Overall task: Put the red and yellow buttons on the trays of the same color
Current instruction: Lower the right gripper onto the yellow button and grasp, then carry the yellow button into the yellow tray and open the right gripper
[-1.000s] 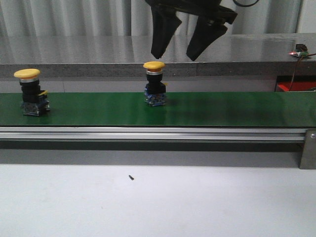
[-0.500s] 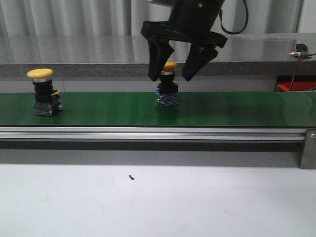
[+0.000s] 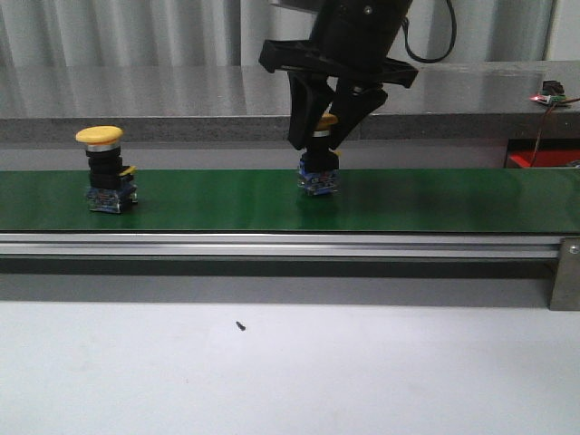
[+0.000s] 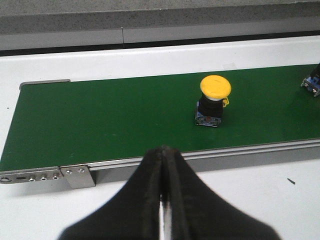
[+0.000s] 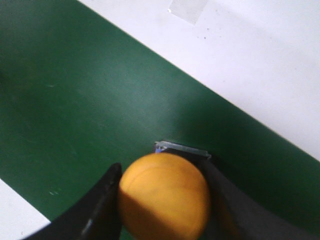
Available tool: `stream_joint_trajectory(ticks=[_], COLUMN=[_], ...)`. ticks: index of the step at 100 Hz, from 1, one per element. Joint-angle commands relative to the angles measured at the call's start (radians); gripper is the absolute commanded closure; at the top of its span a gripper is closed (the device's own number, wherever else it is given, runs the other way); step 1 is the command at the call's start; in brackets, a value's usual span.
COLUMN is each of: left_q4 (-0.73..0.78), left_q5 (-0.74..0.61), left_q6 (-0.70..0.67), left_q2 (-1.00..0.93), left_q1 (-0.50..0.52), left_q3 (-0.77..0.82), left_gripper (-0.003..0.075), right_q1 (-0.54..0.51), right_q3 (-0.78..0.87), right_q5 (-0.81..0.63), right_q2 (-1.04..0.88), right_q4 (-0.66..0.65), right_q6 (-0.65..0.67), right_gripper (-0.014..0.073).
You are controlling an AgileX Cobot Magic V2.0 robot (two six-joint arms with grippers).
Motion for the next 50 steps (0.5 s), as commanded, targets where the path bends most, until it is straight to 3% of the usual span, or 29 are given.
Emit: stream_joint_trajectory(ticks=[1, 50], left_q4=[-0.033, -0.033], left_q5=[-0.062, -0.062], left_q6=[0.001, 0.001], left_q2=[-0.004, -0.004], left_q1=[-0.007, -0.007], left_q3=[-0.028, -0.028], left_gripper=[0.074, 0.074], right_q1=[0.0, -0.029], right_q3=[-0.032, 0.017], right_q5=[-0.024, 0.029], right_q2=[-0.062, -0.243], right_q4=[0.007, -0.001], right_q6=[-0.001, -0.001], right_gripper=[0.0413, 0.0413])
